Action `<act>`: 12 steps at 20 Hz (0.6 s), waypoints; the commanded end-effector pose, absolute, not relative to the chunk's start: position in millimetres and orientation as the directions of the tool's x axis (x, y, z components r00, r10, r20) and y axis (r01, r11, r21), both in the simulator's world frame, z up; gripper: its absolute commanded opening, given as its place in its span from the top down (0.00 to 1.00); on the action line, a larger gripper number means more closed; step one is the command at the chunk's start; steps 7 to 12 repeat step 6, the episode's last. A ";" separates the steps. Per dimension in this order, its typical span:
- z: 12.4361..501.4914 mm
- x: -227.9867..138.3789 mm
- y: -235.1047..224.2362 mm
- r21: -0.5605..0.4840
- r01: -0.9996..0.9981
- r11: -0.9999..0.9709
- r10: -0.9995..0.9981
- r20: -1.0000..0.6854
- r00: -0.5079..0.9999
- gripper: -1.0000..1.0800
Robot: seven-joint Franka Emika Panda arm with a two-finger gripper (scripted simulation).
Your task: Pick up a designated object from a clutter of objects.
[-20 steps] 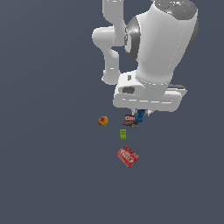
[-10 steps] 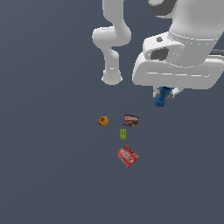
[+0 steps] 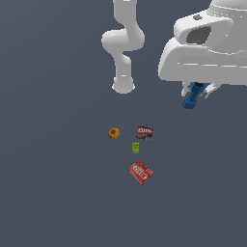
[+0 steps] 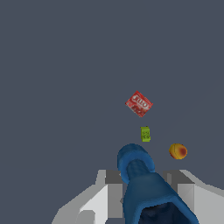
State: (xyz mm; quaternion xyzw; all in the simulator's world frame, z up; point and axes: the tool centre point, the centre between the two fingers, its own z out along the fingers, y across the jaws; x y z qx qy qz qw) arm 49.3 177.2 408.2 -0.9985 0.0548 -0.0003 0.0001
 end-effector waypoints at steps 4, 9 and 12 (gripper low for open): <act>410.6 50.2 178.5 0.000 -0.110 -0.994 -0.110 0.000 0.994 1.00; 409.7 50.3 178.0 0.000 -0.110 -0.994 -0.110 0.000 0.994 1.00; 409.7 50.3 178.0 0.000 -0.110 -0.994 -0.110 0.000 0.994 1.00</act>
